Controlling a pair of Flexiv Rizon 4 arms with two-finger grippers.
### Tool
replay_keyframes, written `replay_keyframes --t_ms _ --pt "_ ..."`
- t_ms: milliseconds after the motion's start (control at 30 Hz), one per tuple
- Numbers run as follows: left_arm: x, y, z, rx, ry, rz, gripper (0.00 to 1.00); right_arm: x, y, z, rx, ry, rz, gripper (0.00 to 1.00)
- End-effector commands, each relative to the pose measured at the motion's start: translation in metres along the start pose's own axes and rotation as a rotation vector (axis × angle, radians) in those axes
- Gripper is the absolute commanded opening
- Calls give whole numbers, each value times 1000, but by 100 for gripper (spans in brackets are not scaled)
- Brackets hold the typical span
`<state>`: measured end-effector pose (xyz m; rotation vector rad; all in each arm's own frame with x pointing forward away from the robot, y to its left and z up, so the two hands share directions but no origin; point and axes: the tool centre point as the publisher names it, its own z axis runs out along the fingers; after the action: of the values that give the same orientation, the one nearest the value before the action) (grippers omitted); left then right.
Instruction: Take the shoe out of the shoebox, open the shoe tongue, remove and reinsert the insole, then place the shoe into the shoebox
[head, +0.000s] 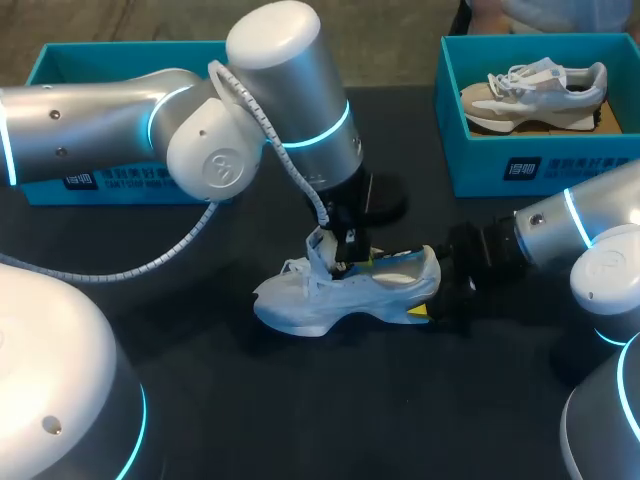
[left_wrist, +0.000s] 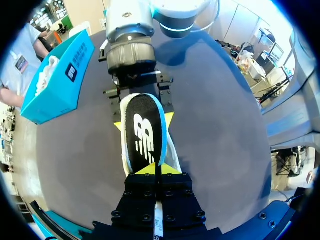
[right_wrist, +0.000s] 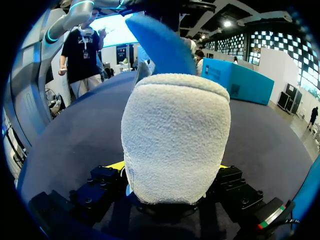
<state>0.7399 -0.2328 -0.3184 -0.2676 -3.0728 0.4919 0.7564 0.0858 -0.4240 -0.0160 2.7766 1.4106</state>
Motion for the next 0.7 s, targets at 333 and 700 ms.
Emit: replay_keyframes --t_ms 333,700 --pt "-4 -17 -1 18 5 28 0 -1 -1 6 3 1 0 0" --pt "1 -21 -9 49 17 44 100 -1 -1 6 3 1 0 0"
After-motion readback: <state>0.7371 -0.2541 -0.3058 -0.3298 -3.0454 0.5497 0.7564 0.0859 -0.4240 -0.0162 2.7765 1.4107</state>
